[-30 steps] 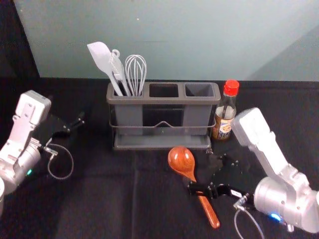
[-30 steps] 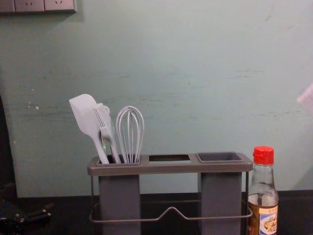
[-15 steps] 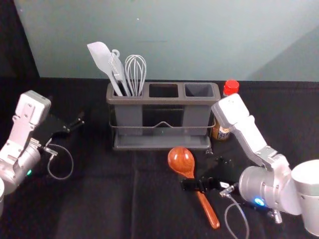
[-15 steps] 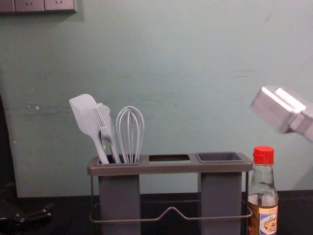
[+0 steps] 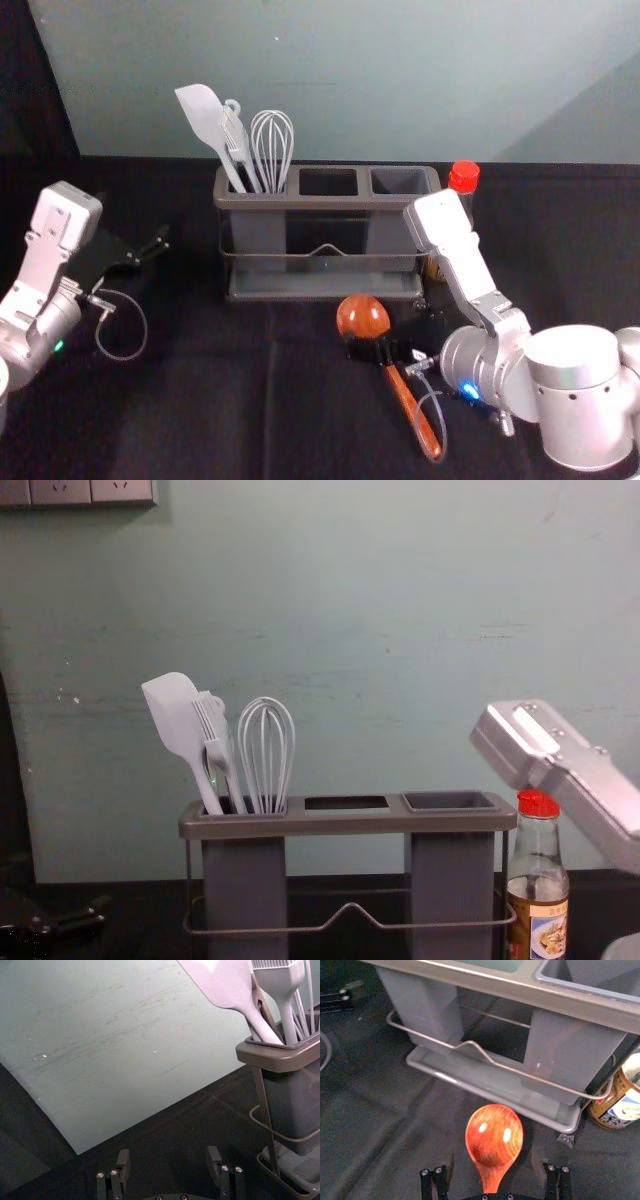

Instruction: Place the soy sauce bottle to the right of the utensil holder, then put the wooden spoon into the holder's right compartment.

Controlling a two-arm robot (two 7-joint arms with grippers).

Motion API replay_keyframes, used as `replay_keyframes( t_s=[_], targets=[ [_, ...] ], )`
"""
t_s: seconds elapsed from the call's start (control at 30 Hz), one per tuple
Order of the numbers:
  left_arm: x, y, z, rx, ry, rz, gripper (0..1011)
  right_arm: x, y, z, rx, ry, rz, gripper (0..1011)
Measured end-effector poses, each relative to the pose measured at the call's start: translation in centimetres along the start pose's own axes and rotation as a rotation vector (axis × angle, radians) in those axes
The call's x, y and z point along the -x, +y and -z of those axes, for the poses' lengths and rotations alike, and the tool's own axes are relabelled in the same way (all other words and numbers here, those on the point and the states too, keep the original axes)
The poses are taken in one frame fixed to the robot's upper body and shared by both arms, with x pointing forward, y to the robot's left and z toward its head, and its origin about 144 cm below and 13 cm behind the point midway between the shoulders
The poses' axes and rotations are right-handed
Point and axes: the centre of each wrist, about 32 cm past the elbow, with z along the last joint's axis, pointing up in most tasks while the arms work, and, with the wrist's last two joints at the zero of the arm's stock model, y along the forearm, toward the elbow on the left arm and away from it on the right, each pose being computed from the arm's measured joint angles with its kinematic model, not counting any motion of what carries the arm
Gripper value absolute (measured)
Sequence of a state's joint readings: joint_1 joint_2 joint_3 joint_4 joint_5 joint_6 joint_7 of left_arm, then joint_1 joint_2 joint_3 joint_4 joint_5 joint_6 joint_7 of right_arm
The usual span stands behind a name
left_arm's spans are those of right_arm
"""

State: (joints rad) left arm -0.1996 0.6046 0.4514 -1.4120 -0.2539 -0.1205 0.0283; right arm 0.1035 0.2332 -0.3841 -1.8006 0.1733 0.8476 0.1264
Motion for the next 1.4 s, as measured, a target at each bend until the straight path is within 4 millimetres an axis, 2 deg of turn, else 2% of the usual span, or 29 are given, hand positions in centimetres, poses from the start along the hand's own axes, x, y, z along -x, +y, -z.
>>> replay_keyframes(
  t_s=[0.23,0.47,1.4],
  targets=[
    [0.0,0.0,0.0,0.0,0.0,0.0,1005,0.6,1.8,0.2,-0.019,0.038,0.035,1000],
    [0.0,0.0,0.0,0.0,0.0,0.0,1005,0.8,2.7,0.4,-0.031,0.064,0.039,1000],
    [0.0,0.0,0.0,0.0,0.0,0.0,1005,1.0,4.3,1.1,-0.019,0.054,0.038,1000]
  ],
)
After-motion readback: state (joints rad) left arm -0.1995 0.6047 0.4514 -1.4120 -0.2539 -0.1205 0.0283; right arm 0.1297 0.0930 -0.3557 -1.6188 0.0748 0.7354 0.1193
